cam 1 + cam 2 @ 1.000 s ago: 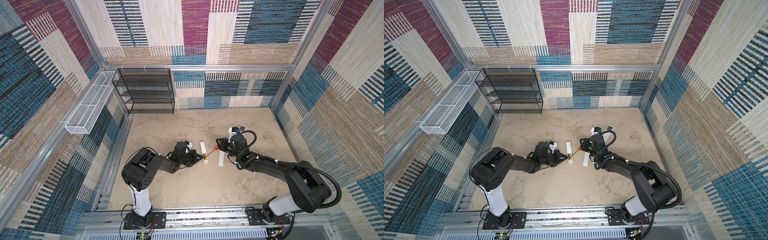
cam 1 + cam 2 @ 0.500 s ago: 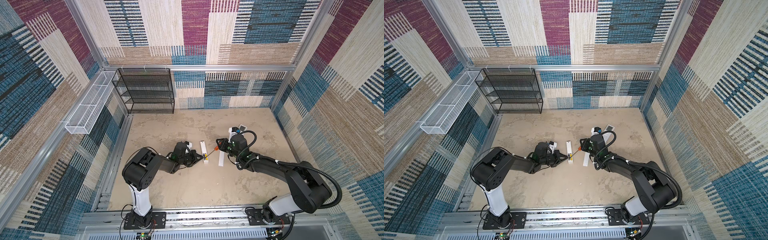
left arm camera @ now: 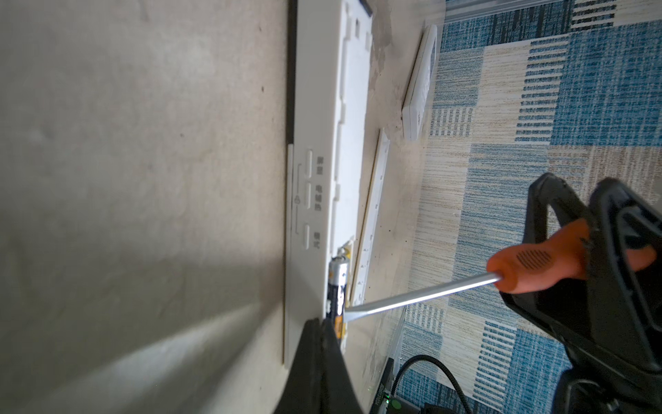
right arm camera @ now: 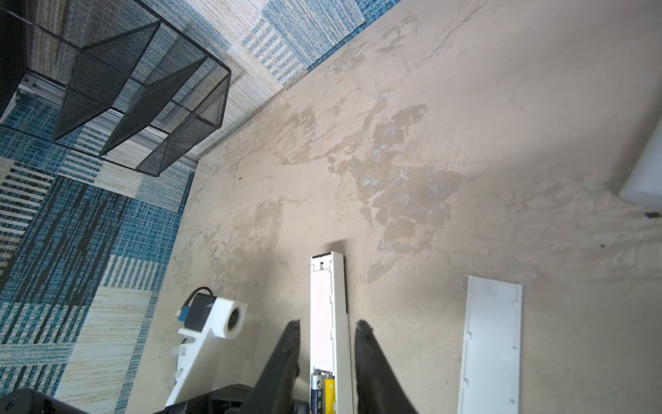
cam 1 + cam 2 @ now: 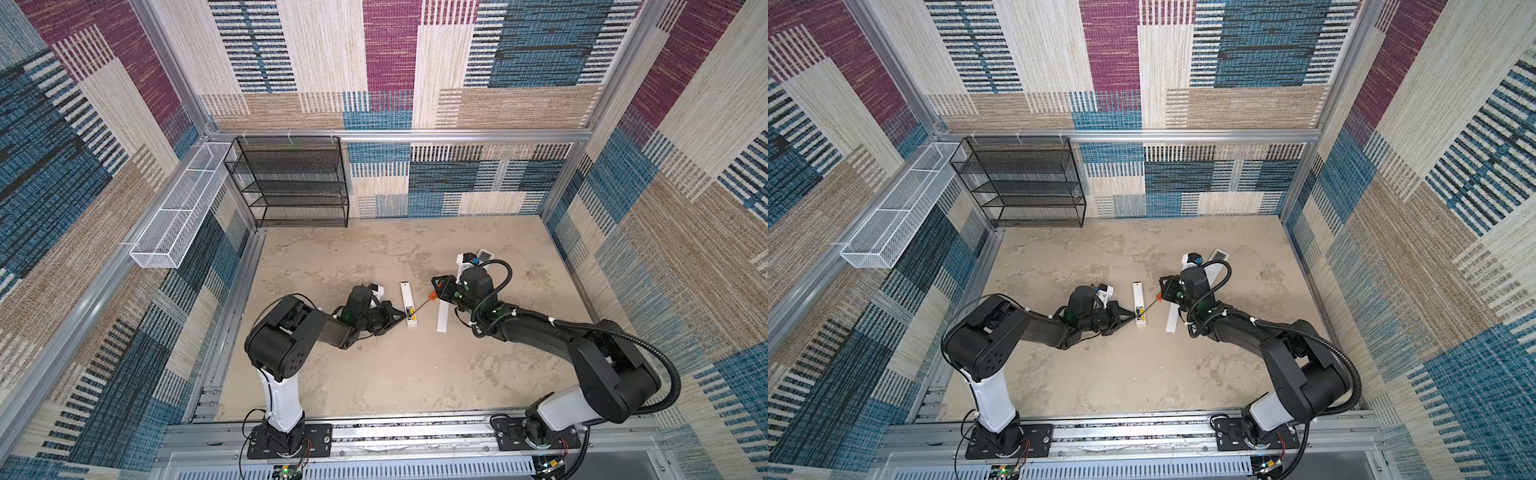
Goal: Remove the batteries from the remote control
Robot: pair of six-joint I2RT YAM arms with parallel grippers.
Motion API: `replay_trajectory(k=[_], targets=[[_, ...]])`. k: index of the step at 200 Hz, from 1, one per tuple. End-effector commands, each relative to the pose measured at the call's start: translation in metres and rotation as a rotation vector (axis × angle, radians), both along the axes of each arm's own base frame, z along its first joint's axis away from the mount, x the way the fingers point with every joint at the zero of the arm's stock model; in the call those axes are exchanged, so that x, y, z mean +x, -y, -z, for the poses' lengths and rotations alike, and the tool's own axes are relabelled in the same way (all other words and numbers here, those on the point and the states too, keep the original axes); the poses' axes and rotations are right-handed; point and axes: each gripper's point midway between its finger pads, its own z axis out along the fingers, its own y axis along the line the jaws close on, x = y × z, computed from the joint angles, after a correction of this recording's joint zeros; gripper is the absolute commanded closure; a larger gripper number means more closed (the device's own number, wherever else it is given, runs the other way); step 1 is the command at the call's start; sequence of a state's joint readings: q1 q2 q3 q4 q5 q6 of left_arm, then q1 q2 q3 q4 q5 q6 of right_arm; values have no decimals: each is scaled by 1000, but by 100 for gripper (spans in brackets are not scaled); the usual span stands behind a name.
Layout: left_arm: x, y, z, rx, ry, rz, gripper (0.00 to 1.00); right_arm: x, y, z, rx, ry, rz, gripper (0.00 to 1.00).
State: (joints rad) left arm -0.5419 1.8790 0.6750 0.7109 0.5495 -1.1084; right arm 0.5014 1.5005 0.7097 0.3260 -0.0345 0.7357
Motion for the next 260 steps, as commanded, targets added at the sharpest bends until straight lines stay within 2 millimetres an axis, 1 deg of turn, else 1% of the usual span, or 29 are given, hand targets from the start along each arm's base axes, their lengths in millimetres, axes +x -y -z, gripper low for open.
replay_trajectory(k=[1, 33, 85, 119, 155, 201, 260], targets=[[-5, -3, 11, 22, -46, -9, 100, 4, -3, -9, 30, 14, 1, 100], [-6, -3, 11, 20, -45, -7, 100, 6, -3, -13, 33, 22, 5, 100], [-6, -3, 11, 20, -46, -8, 100, 8, 4, -12, 0, 30, 31, 100], [-5, -3, 11, 19, -45, -9, 100, 13, 7, -19, -25, 47, 52, 100], [-5, -2, 10, 18, -44, -8, 100, 20, 6, -26, -38, 71, 54, 100], [-4, -2, 9, 18, -43, -10, 100, 25, 2, -26, -46, 67, 43, 100], [-4, -2, 11, 20, -48, -9, 100, 20, 3, -19, -50, 52, 36, 100]])
